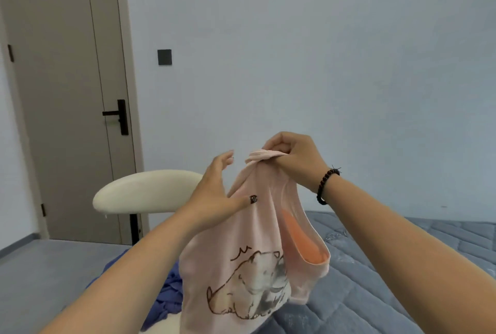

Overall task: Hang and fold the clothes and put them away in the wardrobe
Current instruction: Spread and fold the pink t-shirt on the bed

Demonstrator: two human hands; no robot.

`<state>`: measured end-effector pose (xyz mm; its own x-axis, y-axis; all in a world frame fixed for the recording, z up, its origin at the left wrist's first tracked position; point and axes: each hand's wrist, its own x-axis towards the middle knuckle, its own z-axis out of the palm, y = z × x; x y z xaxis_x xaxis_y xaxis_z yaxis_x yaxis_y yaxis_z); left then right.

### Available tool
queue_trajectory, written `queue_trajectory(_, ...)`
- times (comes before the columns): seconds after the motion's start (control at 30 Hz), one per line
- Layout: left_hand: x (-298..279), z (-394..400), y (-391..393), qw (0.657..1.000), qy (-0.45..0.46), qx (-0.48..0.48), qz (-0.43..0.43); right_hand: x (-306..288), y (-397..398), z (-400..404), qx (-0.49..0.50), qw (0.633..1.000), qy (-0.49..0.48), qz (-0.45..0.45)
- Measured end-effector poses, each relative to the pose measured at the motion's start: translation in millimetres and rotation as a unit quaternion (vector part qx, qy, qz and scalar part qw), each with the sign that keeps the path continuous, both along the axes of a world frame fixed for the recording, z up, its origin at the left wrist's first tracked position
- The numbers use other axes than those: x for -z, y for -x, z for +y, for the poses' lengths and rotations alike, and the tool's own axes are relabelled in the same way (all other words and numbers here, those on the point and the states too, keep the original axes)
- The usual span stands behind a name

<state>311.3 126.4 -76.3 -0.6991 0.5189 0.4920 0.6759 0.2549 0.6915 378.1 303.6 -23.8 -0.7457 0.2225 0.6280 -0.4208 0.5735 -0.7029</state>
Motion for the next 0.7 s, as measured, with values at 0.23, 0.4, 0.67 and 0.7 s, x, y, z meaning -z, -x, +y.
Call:
queue_trajectory(0.23,-18,6,-4,0.998,0.042,-0.016,0.043,37,-19,-24,-0.006,0.997,0.056,0.044)
queue_trajectory(0.4,-23,2,-6,0.995,-0.067,-0.067,-0.021,119,-29,-34,0.020,0.979,-0.009,-0.201)
queue_trajectory(0.67,-76,-10,-14,0.932,-0.328,-0.051,-0.147,103,-15,-2,0.219,0.933,-0.227,-0.175)
queue_trajectory(0.7,-84,-13,-13,0.933,-0.328,-0.056,-0.134,83,-15,11,0.242,0.930,-0.224,-0.161)
